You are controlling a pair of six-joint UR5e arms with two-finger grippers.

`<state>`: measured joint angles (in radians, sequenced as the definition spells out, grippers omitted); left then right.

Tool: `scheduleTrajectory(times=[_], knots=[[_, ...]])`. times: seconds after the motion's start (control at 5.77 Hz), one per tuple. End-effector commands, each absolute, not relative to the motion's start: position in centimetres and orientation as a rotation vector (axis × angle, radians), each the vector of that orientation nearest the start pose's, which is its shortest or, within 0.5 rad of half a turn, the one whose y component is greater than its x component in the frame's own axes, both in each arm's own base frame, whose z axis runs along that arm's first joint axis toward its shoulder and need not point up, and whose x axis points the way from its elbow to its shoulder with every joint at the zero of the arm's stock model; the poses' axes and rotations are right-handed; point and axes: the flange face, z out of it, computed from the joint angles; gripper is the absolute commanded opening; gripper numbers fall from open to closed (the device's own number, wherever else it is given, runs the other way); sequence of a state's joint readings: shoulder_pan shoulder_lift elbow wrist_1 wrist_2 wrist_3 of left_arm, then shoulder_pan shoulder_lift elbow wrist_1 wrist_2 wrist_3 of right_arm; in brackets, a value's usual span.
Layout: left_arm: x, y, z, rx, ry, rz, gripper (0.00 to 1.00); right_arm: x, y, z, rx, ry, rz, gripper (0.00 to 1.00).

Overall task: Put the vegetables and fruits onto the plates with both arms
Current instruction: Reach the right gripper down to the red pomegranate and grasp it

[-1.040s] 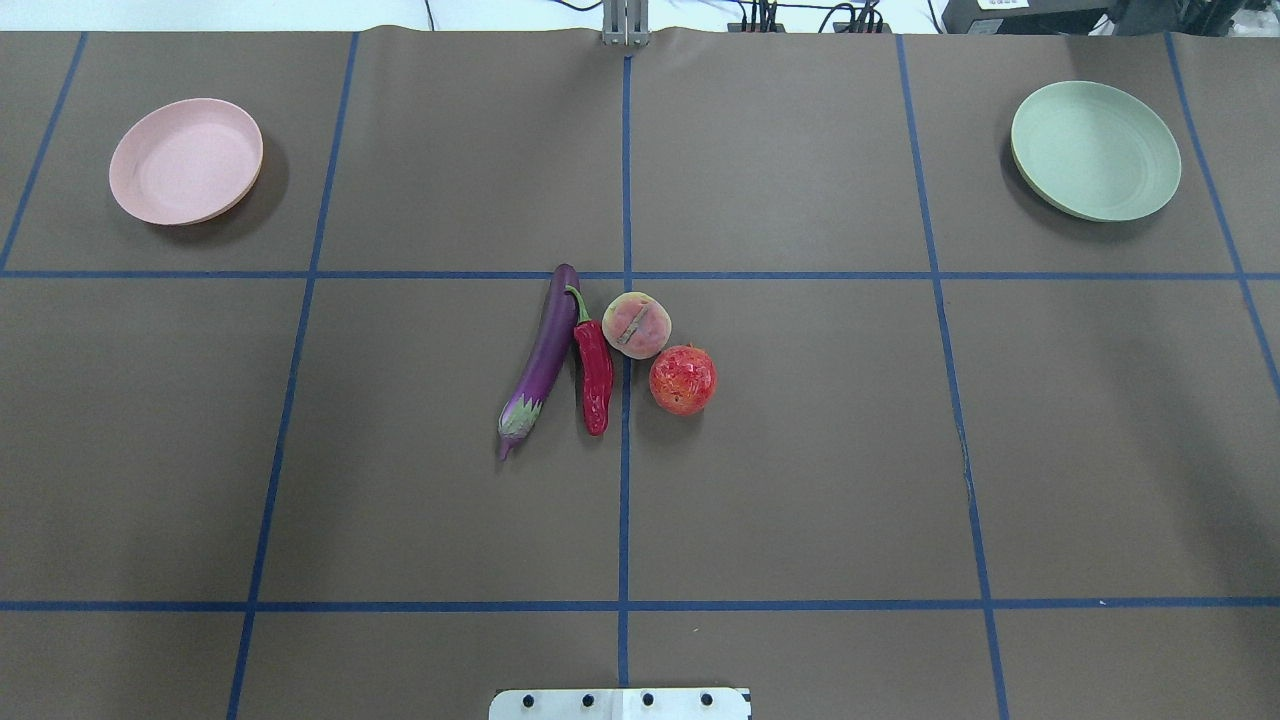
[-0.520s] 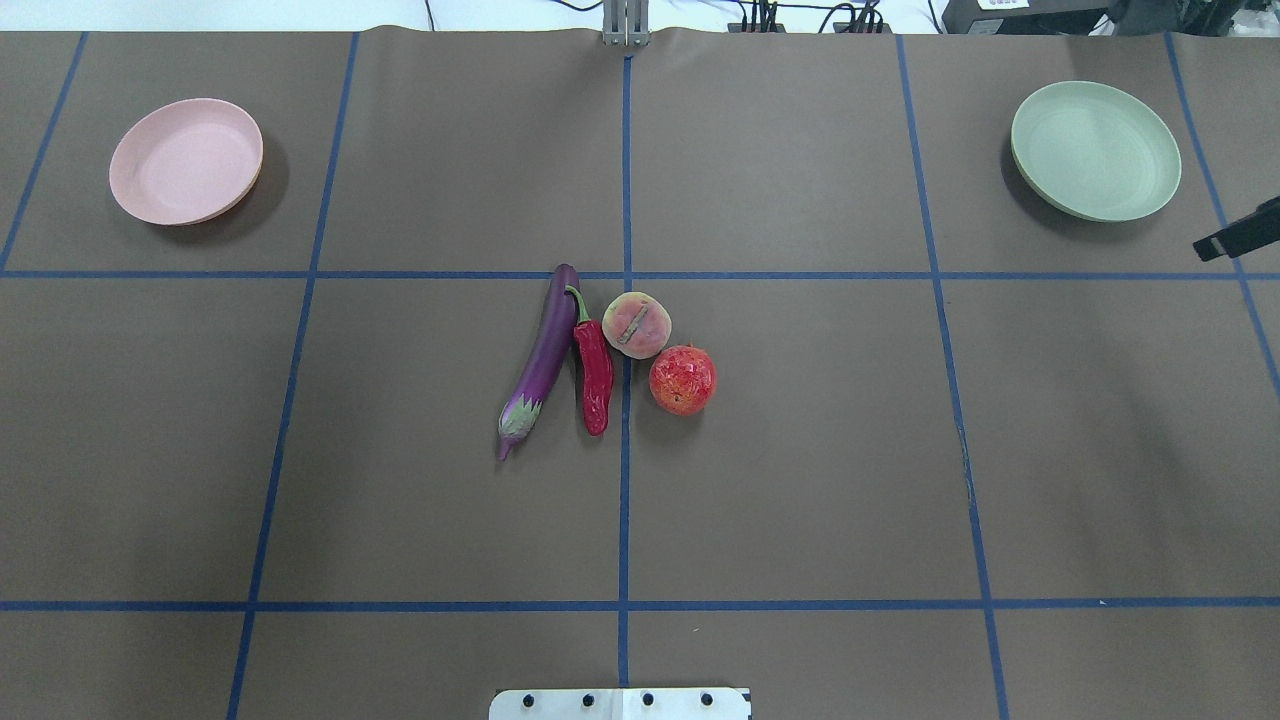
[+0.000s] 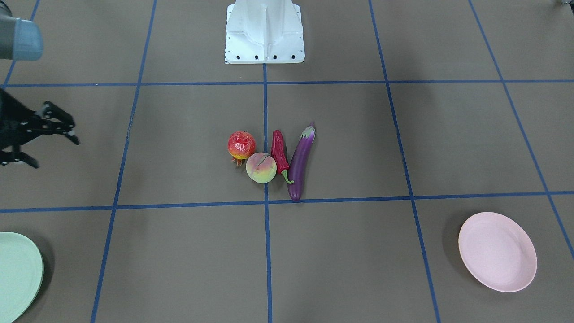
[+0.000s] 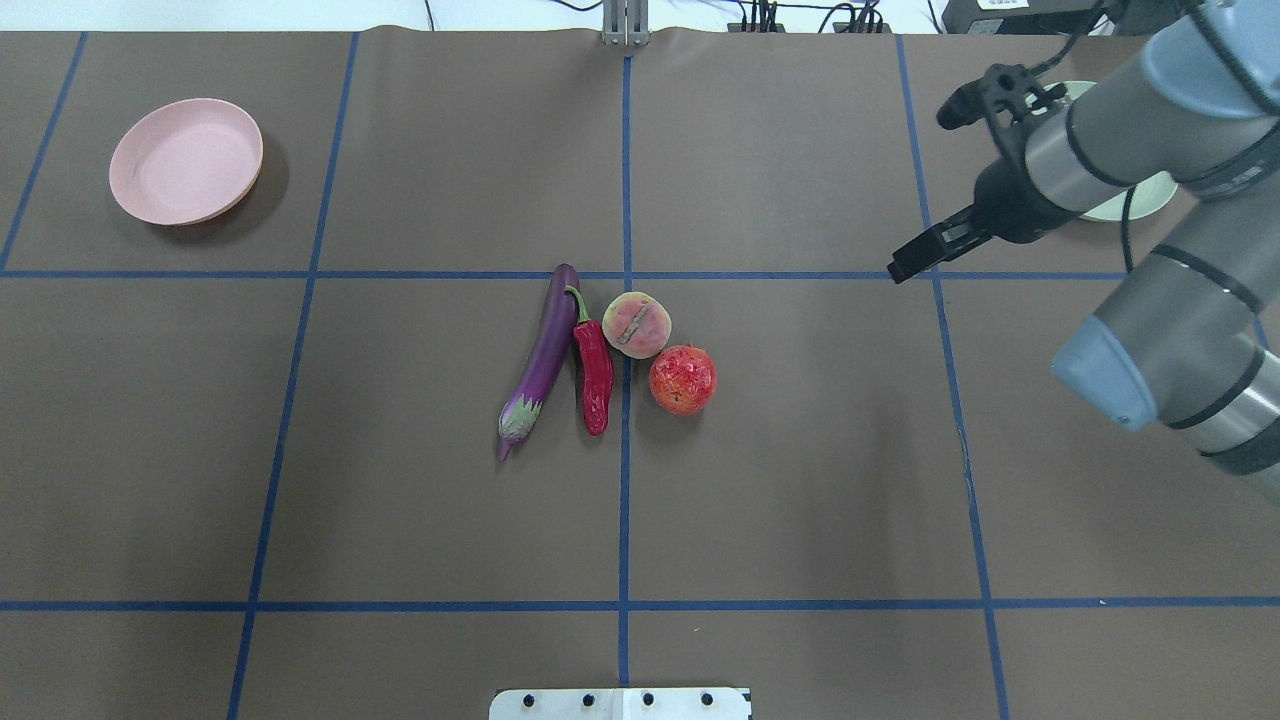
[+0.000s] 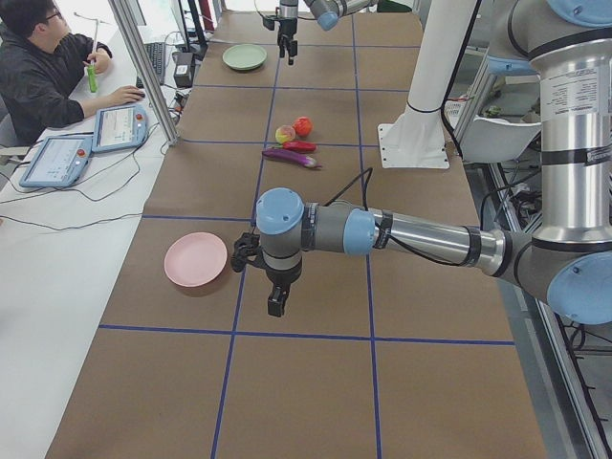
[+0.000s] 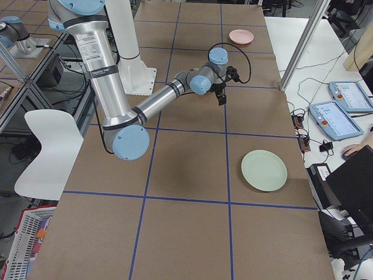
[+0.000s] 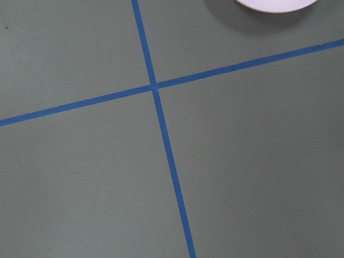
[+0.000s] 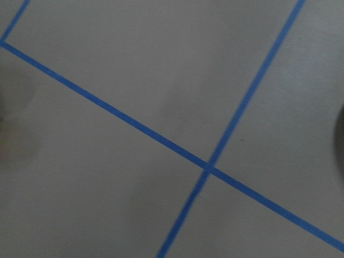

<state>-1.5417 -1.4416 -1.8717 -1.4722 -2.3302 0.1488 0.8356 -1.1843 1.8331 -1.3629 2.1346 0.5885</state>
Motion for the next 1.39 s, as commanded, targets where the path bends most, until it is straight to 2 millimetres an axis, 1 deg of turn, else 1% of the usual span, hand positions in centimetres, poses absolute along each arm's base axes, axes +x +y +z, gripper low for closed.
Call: scheduleTrajectory(times=[0.0, 0.17, 0.35, 0.52, 0.69, 0.87, 1.04, 1.21], knots=[[-5.1, -43.6, 58.5, 0.108, 0.755, 0.196, 1.00, -48.2, -46.6, 22.8, 0.315, -0.893, -0.288, 0.97], [-5.1, -43.6, 58.4, 0.109, 0.755, 0.196, 1.00, -54.0, -45.4, 21.3, 0.317, -0.806, -0.263, 0.97], [-5.1, -43.6, 58.4, 0.109, 0.755, 0.196, 1.00, -56.6, -44.0, 21.8, 0.312, -0.767, -0.268, 0.96], [-5.1, -43.6, 58.4, 0.109, 0.757, 0.196, 1.00, -57.9, -43.0, 22.0, 0.307, -0.739, -0.277, 0.96], [-5.1, -43.6, 58.4, 0.109, 0.757, 0.196, 1.00, -58.7, -42.6, 23.0, 0.309, -0.704, -0.280, 0.95], [-4.9, -43.7, 58.4, 0.107, 0.757, 0.202, 1.00, -58.7, -42.5, 23.4, 0.293, -0.670, -0.292, 0.94], [-4.9, -43.7, 58.4, 0.107, 0.757, 0.202, 1.00, -59.0, -42.2, 23.7, 0.287, -0.667, -0.300, 0.86], [-4.9, -43.7, 58.5, 0.105, 0.757, 0.202, 1.00, -59.0, -41.8, 23.5, 0.257, -0.691, -0.316, 0.17]])
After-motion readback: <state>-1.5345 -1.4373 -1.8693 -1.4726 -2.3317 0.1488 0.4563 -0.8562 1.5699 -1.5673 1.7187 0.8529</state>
